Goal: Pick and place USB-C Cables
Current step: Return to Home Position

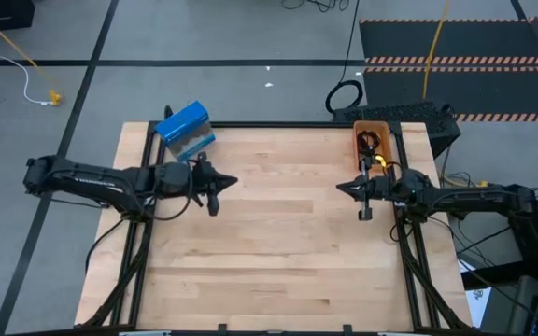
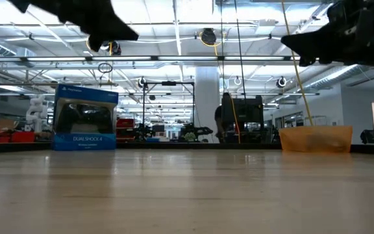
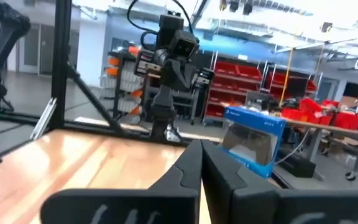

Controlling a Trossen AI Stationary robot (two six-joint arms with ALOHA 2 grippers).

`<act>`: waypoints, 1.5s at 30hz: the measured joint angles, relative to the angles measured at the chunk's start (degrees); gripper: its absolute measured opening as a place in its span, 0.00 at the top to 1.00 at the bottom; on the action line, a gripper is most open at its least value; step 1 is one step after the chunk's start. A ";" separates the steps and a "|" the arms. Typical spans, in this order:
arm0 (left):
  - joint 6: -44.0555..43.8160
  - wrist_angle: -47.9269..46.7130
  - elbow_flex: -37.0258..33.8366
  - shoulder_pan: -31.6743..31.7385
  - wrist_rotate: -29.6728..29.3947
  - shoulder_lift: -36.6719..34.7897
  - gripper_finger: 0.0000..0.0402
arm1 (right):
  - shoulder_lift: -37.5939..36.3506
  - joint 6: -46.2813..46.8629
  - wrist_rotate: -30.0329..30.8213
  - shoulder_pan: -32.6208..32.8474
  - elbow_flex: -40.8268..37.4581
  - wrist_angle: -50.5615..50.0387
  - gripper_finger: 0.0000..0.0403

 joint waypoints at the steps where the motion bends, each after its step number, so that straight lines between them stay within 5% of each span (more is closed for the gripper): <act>1: 0.14 1.56 -1.47 0.00 0.09 -0.53 0.99 | -0.15 -0.18 -0.04 0.00 0.00 -0.79 1.00; 18: -0.14 10.39 -18.60 -0.83 0.11 -14.32 1.00 | -1.51 -2.38 1.35 -0.04 -0.22 -0.45 1.00; 23: 0.14 10.59 -23.37 -2.46 -0.82 -16.95 1.00 | -1.60 -0.99 -3.43 -0.01 -0.25 -0.45 1.00; 32: 0.23 13.02 -30.09 -2.99 -1.86 -26.08 1.00 | -2.85 -2.67 -3.18 0.76 -0.31 -1.45 1.00; 45: 1.65 6.54 -31.96 -3.01 -2.42 -37.72 1.00 | -15.38 -3.15 -1.46 1.33 -0.33 -11.07 1.00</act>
